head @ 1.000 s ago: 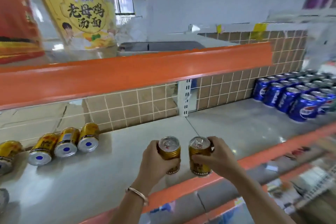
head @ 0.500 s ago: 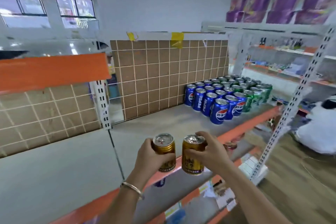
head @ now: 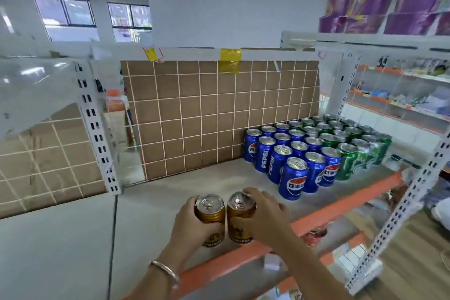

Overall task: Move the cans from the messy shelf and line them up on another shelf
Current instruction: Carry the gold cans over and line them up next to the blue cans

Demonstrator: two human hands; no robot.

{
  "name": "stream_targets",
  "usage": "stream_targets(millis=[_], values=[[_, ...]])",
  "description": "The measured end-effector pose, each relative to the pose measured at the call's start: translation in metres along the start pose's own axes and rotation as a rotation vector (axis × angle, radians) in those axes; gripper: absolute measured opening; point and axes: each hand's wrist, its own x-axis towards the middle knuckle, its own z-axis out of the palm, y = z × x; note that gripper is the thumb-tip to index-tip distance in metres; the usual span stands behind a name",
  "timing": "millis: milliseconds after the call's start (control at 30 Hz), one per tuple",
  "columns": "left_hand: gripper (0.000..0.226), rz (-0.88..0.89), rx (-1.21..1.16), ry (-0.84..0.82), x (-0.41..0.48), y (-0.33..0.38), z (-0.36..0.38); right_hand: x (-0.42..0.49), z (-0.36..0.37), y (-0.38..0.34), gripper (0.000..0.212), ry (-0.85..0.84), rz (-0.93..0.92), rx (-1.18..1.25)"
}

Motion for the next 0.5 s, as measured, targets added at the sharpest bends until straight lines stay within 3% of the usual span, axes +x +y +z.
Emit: stream_targets(millis=[200, 367, 500], values=[[0.071, -0.058, 0.005, 0.051, 0.06, 0.001, 0.017, 0.068, -0.007, -0.002, 0.065, -0.175, -0.061, -0.173], [0.058, -0.066, 0.033, 0.097, 0.092, 0.001, 0.025, 0.124, -0.019, -0.013, 0.05, -0.355, -0.15, -0.486], [0.056, -0.068, 0.031, 0.095, 0.11, 0.003, 0.035, 0.158, -0.022, -0.015, 0.058, -0.335, -0.239, -0.709]])
